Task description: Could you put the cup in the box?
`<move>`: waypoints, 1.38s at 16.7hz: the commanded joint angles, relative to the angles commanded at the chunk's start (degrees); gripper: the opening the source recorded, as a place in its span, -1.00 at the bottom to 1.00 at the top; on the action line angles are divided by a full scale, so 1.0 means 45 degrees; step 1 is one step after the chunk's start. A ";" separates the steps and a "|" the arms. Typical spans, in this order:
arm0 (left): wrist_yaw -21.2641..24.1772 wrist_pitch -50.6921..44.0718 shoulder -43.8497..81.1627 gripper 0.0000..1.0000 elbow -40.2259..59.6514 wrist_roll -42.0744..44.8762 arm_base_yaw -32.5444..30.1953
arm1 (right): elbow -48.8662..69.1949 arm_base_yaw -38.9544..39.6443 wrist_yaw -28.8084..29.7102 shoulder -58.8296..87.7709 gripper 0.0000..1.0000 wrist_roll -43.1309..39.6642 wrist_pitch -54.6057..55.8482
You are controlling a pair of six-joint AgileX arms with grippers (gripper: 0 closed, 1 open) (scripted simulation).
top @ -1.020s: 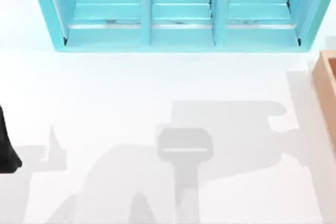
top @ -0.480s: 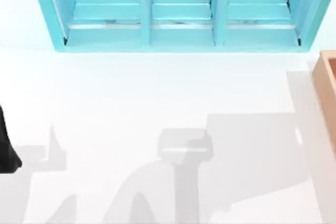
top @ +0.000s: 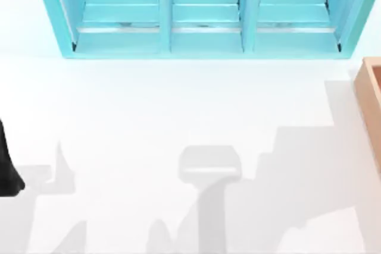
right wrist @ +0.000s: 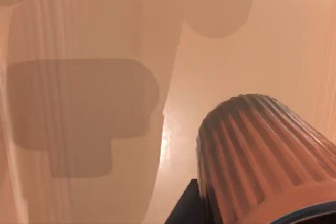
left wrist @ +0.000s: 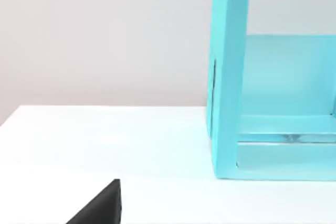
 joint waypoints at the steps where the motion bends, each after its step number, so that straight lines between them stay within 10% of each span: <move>1: 0.0000 0.0000 0.0000 1.00 0.0000 0.0000 0.0000 | -0.0289 0.0003 -0.0001 0.0020 -1.00 -0.0009 0.0301; 6: 0.0000 0.0000 0.0000 1.00 0.0000 0.0000 0.0000 | -0.0492 0.0003 -0.0003 0.0023 -1.00 -0.0011 0.0510; 19: 0.0000 0.0000 0.0000 1.00 0.0000 0.0000 0.0000 | -0.0492 0.0003 -0.0003 0.0023 0.96 -0.0011 0.0510; 23: 0.0000 0.0000 0.0000 1.00 0.0000 0.0000 0.0000 | -0.0492 0.0003 -0.0003 0.0023 1.00 -0.0011 0.0510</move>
